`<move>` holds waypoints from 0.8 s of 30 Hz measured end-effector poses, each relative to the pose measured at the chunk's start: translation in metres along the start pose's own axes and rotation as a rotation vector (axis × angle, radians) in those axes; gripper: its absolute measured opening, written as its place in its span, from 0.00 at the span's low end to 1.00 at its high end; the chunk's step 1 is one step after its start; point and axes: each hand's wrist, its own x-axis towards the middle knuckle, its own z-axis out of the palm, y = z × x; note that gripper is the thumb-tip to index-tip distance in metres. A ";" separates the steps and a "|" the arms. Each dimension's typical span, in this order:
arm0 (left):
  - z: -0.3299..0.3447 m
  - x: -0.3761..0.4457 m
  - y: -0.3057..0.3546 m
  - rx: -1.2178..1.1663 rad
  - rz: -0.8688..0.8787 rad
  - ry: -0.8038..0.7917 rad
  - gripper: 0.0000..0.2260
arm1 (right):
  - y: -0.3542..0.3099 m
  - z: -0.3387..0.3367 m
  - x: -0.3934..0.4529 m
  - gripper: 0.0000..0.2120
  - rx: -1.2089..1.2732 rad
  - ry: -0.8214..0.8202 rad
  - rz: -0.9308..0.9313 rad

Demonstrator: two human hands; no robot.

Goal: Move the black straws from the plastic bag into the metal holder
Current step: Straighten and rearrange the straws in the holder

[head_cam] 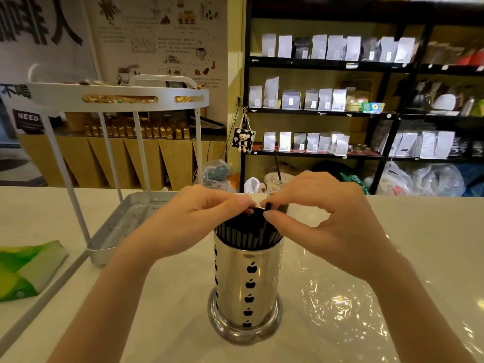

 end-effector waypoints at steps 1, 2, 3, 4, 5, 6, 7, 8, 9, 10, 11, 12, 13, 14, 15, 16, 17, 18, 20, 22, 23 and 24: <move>0.000 -0.001 0.002 -0.031 0.022 0.000 0.19 | -0.002 -0.002 0.001 0.08 0.065 0.031 0.027; 0.000 -0.001 0.004 -0.062 0.044 0.000 0.17 | -0.003 -0.005 0.004 0.08 0.130 0.067 0.052; 0.000 0.000 0.005 -0.071 0.065 0.001 0.16 | -0.004 -0.010 0.008 0.08 0.183 0.111 0.068; 0.001 0.000 0.007 -0.059 0.088 0.002 0.15 | -0.005 -0.016 0.014 0.07 0.229 0.160 0.078; 0.003 0.001 0.008 -0.047 0.111 0.003 0.15 | -0.006 -0.023 0.020 0.07 0.272 0.211 0.083; 0.005 0.002 0.009 -0.045 0.135 0.010 0.16 | -0.006 -0.031 0.028 0.06 0.310 0.266 0.085; 0.008 0.002 0.011 -0.046 0.153 0.029 0.17 | -0.006 -0.040 0.035 0.06 0.332 0.329 0.083; 0.011 0.003 0.011 -0.043 0.169 0.058 0.17 | -0.005 -0.048 0.041 0.05 0.345 0.396 0.080; 0.013 0.003 0.012 -0.044 0.189 0.093 0.17 | -0.004 -0.055 0.047 0.05 0.357 0.464 0.080; 0.015 0.004 0.013 -0.046 0.214 0.127 0.16 | -0.003 -0.062 0.050 0.05 0.375 0.526 0.086; 0.017 0.004 0.014 -0.055 0.236 0.156 0.15 | -0.001 -0.067 0.053 0.05 0.400 0.578 0.103; 0.017 0.004 0.015 -0.073 0.255 0.179 0.13 | 0.001 -0.071 0.053 0.06 0.434 0.616 0.129; 0.016 0.004 0.015 -0.097 0.271 0.197 0.12 | 0.004 -0.073 0.053 0.06 0.473 0.641 0.158; 0.015 0.004 0.015 -0.123 0.284 0.223 0.12 | 0.007 -0.073 0.051 0.06 0.517 0.652 0.191; 0.013 0.003 0.016 -0.146 0.296 0.263 0.11 | 0.010 -0.072 0.048 0.07 0.565 0.656 0.232; 0.010 0.002 0.016 -0.174 0.306 0.319 0.10 | 0.014 -0.070 0.044 0.07 0.616 0.653 0.278; 0.006 0.001 0.016 -0.213 0.313 0.391 0.09 | 0.018 -0.067 0.039 0.08 0.657 0.645 0.328; 0.001 0.000 0.015 -0.262 0.315 0.478 0.08 | 0.021 -0.063 0.034 0.10 0.680 0.625 0.380; -0.009 -0.002 0.011 -0.347 0.296 0.635 0.06 | 0.030 -0.052 0.023 0.11 0.665 0.550 0.471; -0.018 -0.004 0.005 -0.422 0.272 0.736 0.06 | 0.036 -0.037 0.011 0.11 0.604 0.426 0.521; -0.021 -0.005 0.002 -0.458 0.263 0.781 0.07 | 0.039 -0.029 0.005 0.10 0.564 0.352 0.521; -0.023 -0.006 -0.001 -0.486 0.256 0.828 0.09 | 0.040 -0.022 0.001 0.10 0.522 0.276 0.512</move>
